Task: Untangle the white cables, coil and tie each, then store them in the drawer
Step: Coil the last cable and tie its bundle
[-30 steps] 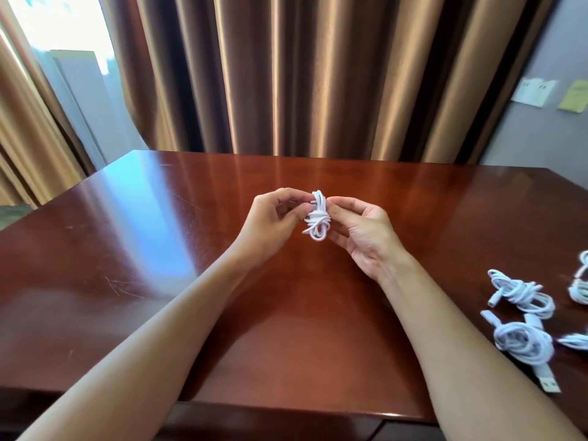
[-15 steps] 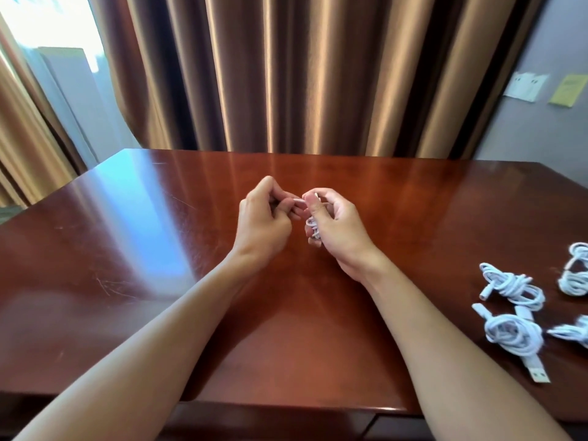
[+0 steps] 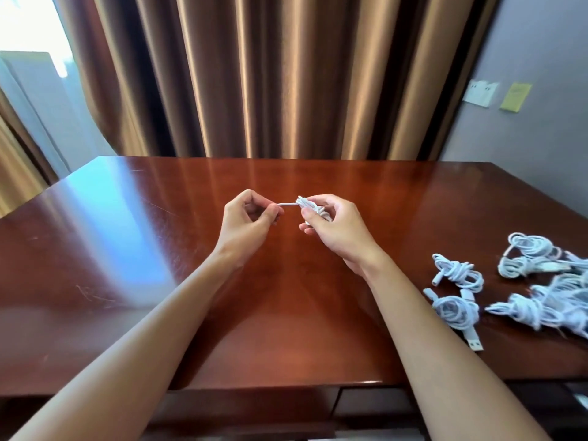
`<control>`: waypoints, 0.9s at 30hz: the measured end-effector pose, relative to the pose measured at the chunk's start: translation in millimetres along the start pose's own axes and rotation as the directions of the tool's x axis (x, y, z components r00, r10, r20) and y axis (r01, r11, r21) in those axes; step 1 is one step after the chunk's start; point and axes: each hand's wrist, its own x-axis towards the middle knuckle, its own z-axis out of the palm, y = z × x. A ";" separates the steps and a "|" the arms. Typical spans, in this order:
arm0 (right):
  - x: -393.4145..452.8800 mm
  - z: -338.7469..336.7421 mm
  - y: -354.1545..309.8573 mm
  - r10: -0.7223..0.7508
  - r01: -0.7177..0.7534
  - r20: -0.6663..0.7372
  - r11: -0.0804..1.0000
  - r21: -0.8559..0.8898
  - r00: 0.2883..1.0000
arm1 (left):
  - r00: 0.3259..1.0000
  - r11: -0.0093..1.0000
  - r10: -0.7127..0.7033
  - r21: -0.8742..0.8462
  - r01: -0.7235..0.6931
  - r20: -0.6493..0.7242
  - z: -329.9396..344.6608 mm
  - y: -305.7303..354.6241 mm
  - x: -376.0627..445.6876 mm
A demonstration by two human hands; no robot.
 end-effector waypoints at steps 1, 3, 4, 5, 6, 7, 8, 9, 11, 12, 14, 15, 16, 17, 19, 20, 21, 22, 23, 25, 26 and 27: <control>-5.0 -5.7 -2.2 -0.016 0.015 -0.017 1.000 -0.027 1.000 | 1.000 1.000 0.001 0.000 -0.001 0.013 2.5 2.7 -2.3; -14.4 -16.0 -6.1 -0.037 0.032 -0.045 0.994 -0.105 0.998 | 0.999 1.000 0.005 -0.001 -0.005 0.050 8.6 8.1 -8.6; -18.8 -20.5 -7.3 -0.046 0.039 -0.049 0.988 -0.150 0.998 | 0.997 1.000 0.011 0.009 -0.012 0.073 11.5 10.3 -12.5; -22.7 -24.3 -7.6 -0.056 0.046 -0.043 0.978 -0.203 0.998 | 0.995 0.999 0.016 0.029 -0.019 0.097 13.9 11.7 -16.7; -28.0 -28.5 -9.0 -0.064 0.055 -0.023 0.964 -0.259 0.998 | 0.992 0.998 0.020 0.056 -0.027 0.123 15.3 14.3 -21.9; -31.8 -30.9 -8.6 -0.060 0.060 0.011 0.949 -0.309 0.998 | 0.989 0.996 0.015 0.088 -0.029 0.150 15.0 14.3 -25.9; -37.2 -32.4 -9.5 -0.050 0.066 0.054 0.935 -0.349 0.997 | 0.985 0.991 0.010 0.129 -0.032 0.173 12.5 15.4 -30.8; -41.4 -32.4 -9.8 -0.035 0.069 0.096 0.924 -0.377 0.995 | 0.981 0.983 0.007 0.178 -0.042 0.193 9.2 15.6 -34.4; -48.7 -29.4 -9.2 0.006 0.060 0.164 0.915 -0.398 0.987 | 0.976 0.959 0.008 0.274 -0.069 0.219 -0.1 18.4 -42.1; -51.4 -27.7 -9.2 0.022 0.057 0.189 0.914 -0.403 0.982 | 0.973 0.949 0.011 0.304 -0.082 0.228 -4.0 20.9 -45.2; -59.6 -22.1 -11.8 0.040 0.059 0.248 0.922 -0.382 0.968 | 0.970 0.936 0.019 0.337 -0.102 0.243 -14.1 29.3 -55.0; -62.0 -20.5 -11.8 0.048 0.054 0.267 0.931 -0.361 0.962 | 0.966 0.928 0.020 0.355 -0.113 0.256 -17.7 32.7 -58.2; -67.4 -17.5 -13.0 0.048 0.055 0.286 0.938 -0.341 0.957 | 0.965 0.917 0.020 0.379 -0.122 0.262 -23.7 35.8 -64.5; -71.2 -16.5 -13.6 0.045 0.057 0.303 0.946 -0.320 0.952 | 0.965 0.905 0.020 0.406 -0.129 0.262 -27.3 37.7 -69.2; -81.1 -12.6 -17.8 0.036 0.051 0.332 0.967 -0.250 0.942 | 0.971 0.876 0.031 0.461 -0.141 0.239 -36.9 41.2 -81.2; -85.0 -11.6 -19.5 0.037 0.033 0.342 0.980 -0.197 0.939 | 0.973 0.865 0.040 0.480 -0.147 0.225 -39.9 41.5 -86.3; -90.4 -9.4 -22.6 0.039 0.005 0.351 0.992 -0.123 0.936 | 0.978 0.858 0.047 0.494 -0.145 0.206 -43.9 42.3 -92.8; -94.4 -7.7 -24.9 0.043 -0.032 0.354 0.999 -0.038 0.934 | 0.982 0.860 0.043 0.495 -0.129 0.181 -45.4 42.7 -98.1; -99.2 -4.5 -28.4 0.045 -0.064 0.350 0.997 0.043 0.936 | 0.988 0.872 0.031 0.478 -0.102 0.154 -47.4 43.4 -104.2; -103.9 0.6 -32.2 0.048 -0.103 0.320 0.982 0.156 0.946 | 0.993 0.913 0.015 0.403 -0.062 0.117 -46.9 44.6 -112.7; -106.3 4.0 -34.7 0.043 -0.104 0.303 0.977 0.188 0.952 | 0.995 0.925 0.023 0.375 -0.060 0.101 -46.6 46.7 -116.4; -108.9 6.6 -37.2 0.035 -0.097 0.292 0.974 0.203 0.956 | 0.996 0.931 0.031 0.361 -0.060 0.085 -45.1 48.8 -118.8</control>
